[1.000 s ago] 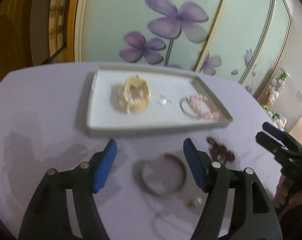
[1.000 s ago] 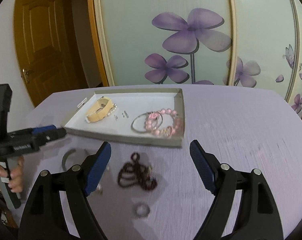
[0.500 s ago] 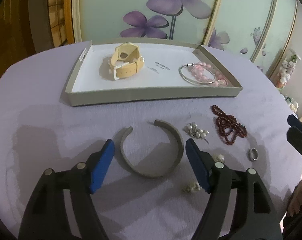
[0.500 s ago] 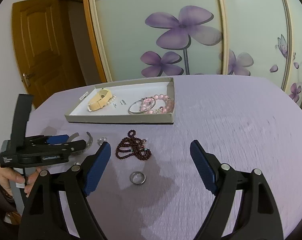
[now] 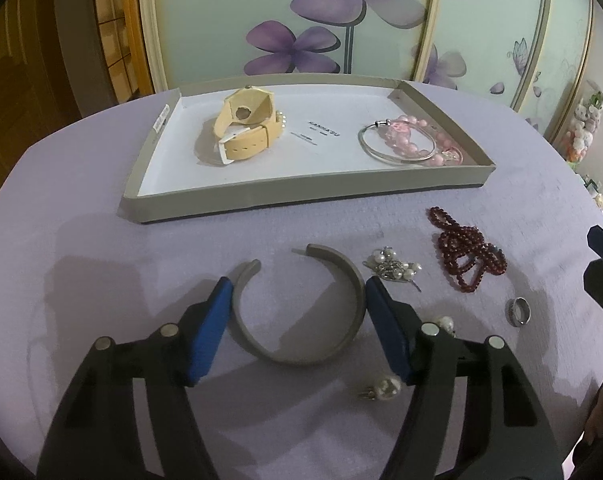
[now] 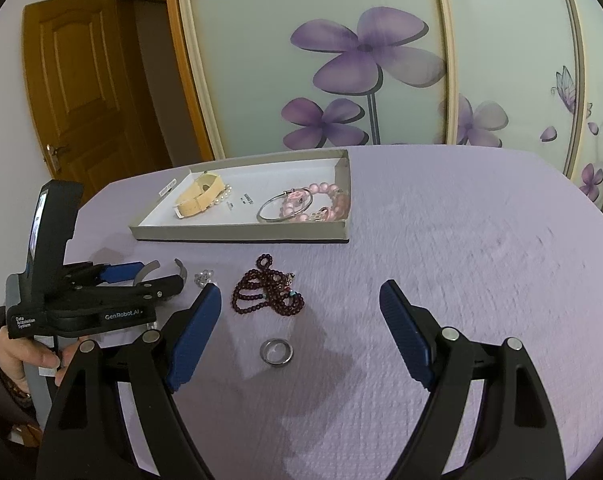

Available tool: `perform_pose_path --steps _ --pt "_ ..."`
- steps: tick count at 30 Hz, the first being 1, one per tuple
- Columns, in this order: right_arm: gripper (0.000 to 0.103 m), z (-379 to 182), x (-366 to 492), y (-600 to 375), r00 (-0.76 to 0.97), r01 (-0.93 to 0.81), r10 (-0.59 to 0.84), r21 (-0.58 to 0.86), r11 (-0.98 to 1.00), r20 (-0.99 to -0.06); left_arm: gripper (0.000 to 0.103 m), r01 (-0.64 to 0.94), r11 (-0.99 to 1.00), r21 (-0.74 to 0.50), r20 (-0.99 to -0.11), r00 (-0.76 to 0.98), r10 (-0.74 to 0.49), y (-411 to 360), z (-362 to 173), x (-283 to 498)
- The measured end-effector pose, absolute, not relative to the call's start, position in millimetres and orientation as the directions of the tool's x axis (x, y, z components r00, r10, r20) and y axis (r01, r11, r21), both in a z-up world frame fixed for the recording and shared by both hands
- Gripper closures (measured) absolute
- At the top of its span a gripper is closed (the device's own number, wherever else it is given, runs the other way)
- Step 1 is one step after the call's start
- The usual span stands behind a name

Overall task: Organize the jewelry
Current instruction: 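Grasp the silver cuff with the left tool while the right tool grasps the silver ring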

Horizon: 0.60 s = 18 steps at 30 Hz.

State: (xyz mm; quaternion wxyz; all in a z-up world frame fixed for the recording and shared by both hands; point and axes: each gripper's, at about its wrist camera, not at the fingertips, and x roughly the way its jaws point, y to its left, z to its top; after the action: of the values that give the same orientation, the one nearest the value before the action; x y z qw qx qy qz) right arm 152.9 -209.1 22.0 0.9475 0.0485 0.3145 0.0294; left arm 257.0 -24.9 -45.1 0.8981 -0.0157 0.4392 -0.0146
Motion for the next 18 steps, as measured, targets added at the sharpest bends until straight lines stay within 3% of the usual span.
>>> perform_pose_path --steps 10,15,18 --pt "0.021 8.4 147.7 -192.3 0.763 -0.077 0.106 0.074 0.994 -0.637 0.037 -0.100 0.986 -0.131 -0.728 0.685 -0.028 35.6 -18.4 251.1" --pt "0.034 -4.3 150.1 -181.2 0.727 -0.097 0.106 0.051 0.994 -0.678 0.037 -0.108 0.983 -0.150 -0.673 0.740 -0.021 53.6 5.6 244.0" --pt "0.048 -12.6 155.0 -178.1 0.693 -0.092 0.091 0.037 0.995 -0.715 0.037 -0.101 0.982 -0.157 -0.658 0.752 -0.028 57.1 11.7 242.2"
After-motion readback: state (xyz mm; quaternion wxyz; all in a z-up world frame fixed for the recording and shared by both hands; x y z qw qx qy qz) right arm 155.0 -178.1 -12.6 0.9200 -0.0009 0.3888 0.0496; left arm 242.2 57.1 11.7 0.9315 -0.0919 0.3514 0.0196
